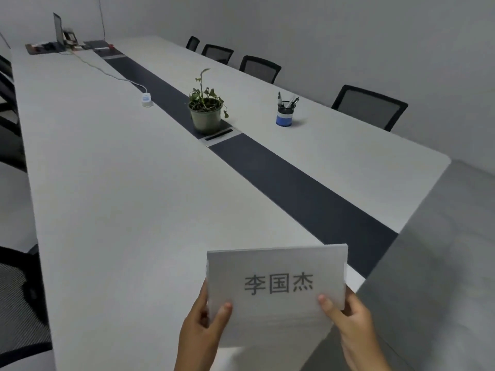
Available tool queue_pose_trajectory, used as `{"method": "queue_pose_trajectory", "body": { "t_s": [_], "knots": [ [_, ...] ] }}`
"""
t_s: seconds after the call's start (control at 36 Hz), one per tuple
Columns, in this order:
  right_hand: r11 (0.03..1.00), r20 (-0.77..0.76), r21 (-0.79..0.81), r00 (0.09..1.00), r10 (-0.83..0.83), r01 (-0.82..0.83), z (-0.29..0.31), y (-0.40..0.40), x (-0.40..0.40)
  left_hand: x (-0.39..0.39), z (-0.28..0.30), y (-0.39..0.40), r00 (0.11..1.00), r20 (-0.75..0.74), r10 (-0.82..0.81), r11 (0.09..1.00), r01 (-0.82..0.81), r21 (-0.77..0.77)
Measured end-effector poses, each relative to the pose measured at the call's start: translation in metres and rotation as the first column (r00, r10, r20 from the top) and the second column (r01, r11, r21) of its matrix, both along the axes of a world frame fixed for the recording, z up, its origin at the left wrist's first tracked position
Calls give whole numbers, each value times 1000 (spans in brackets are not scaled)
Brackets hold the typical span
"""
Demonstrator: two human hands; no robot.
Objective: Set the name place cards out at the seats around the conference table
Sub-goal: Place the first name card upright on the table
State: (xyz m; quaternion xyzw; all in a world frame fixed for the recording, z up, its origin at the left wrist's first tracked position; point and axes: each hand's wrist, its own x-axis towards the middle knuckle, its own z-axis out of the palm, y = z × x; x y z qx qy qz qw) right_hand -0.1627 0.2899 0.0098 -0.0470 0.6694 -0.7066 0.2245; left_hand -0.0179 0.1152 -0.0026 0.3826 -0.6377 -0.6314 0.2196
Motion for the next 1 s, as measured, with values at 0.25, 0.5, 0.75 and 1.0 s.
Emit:
{"method": "queue_pose_trajectory", "body": {
  "t_s": [0.25,0.5,0.75,1.0],
  "knots": [
    [996,-42,21,996,-83,84,-7,91,-115,-126,-4,86,999,-38,-21,999,22,33],
    [996,-41,6,996,84,-84,-2,146,-250,-233,0,158,998,-8,56,997,-56,50],
    [974,-95,12,969,226,-226,4,115,-360,-333,5,147,986,-27,162,986,-160,53],
    [958,-143,63,948,285,-278,14,90,-466,-433,6,124,979,-131,157,986,-148,80]
  ]
}}
